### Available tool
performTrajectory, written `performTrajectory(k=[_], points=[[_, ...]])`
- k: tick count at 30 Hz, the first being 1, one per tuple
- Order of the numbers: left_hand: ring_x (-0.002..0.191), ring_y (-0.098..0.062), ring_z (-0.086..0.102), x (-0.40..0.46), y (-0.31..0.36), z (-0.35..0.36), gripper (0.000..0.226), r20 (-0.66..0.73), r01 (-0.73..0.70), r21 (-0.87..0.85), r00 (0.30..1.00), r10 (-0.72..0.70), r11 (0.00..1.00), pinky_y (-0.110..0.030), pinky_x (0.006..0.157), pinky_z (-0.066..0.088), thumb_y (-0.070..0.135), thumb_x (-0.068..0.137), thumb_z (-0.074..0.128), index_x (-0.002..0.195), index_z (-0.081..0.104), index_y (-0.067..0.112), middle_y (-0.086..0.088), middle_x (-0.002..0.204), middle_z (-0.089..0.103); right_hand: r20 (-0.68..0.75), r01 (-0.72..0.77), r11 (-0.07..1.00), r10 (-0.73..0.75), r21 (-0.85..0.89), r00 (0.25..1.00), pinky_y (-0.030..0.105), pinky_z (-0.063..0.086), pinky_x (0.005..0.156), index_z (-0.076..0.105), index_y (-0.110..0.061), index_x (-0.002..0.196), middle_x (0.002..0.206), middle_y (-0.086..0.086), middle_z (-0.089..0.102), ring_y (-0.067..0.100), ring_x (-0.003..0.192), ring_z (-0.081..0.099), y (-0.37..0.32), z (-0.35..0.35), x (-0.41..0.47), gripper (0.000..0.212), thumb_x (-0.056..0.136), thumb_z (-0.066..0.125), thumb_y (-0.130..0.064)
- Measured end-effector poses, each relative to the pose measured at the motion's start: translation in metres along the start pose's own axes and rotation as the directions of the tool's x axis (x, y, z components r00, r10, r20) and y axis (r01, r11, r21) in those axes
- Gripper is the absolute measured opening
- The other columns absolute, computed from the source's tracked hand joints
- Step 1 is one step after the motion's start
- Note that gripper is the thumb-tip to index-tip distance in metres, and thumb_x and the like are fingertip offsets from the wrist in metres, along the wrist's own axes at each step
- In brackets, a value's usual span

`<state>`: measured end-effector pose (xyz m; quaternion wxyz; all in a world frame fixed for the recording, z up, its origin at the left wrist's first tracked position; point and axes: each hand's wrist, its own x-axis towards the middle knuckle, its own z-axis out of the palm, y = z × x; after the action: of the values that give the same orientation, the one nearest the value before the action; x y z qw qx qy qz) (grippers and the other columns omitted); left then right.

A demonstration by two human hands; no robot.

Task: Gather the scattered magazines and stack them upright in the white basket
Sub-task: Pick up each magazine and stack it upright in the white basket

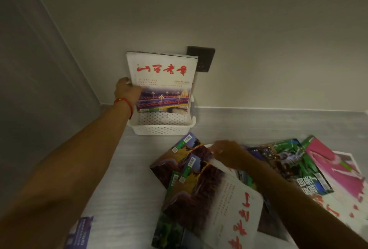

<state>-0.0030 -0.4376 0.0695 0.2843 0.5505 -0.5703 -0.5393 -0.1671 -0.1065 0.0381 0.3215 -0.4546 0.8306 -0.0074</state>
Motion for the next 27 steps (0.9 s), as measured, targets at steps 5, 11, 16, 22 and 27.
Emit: performTrajectory(k=[5,11,16,22,27], points=[[0.126,-0.031,0.054,-0.053,-0.016,0.008,0.054,-0.037,-0.105,0.141,0.993,0.112,0.984,-0.034,0.105,0.044,0.011,0.083,0.06,0.136,0.049,0.007,-0.016,0.138,0.055,0.009,-0.123,0.976,0.127,-0.178,0.992,0.039,0.045,0.1,0.045,-0.025,0.135,0.14,0.0,0.048,0.023,0.128,0.049,0.053,0.061,-0.053,0.055,0.089,0.056,-0.053],[0.108,-0.027,0.062,-0.181,-0.099,0.045,0.033,0.266,-0.332,0.334,0.931,0.25,0.882,-0.038,0.094,0.052,0.009,0.084,0.059,0.116,0.066,0.012,-0.011,0.119,0.065,-0.125,-0.16,0.97,0.138,-0.183,0.983,0.041,0.044,0.103,0.04,-0.021,0.135,0.142,0.001,0.042,0.022,0.132,0.043,0.074,0.098,-0.077,0.06,0.086,0.064,-0.046],[0.12,-0.024,0.057,-0.249,-0.162,0.083,0.04,0.591,-0.513,0.453,0.785,0.185,0.729,-0.038,0.107,0.046,0.032,0.087,0.048,0.127,0.055,0.026,-0.003,0.131,0.059,-0.152,-0.194,0.979,0.182,-0.069,0.971,0.047,0.038,0.106,0.043,-0.022,0.133,0.137,0.002,0.042,0.025,0.132,0.04,0.082,0.107,-0.078,0.061,0.082,0.068,-0.044],[0.148,-0.03,0.024,-0.283,-0.126,0.102,0.065,0.718,-0.78,0.538,0.623,0.312,0.32,-0.051,0.122,0.024,0.027,0.091,0.053,0.151,0.029,0.026,-0.007,0.161,0.027,-0.184,0.108,0.987,-0.086,0.115,0.979,0.03,0.058,0.069,0.039,-0.034,0.093,0.093,-0.006,0.061,0.009,0.08,0.065,0.09,0.077,-0.101,0.019,0.093,0.057,-0.03],[0.134,-0.032,0.044,-0.291,-0.076,0.105,0.058,0.843,-0.883,0.467,0.463,0.273,0.053,-0.045,0.111,0.034,0.037,0.092,0.054,0.147,0.035,0.027,-0.008,0.148,0.046,-0.152,0.371,0.92,-0.351,0.128,0.924,0.035,0.059,0.066,0.056,-0.033,0.093,0.09,-0.005,0.07,0.006,0.072,0.068,0.073,0.0,-0.123,0.018,0.087,0.07,-0.024]])
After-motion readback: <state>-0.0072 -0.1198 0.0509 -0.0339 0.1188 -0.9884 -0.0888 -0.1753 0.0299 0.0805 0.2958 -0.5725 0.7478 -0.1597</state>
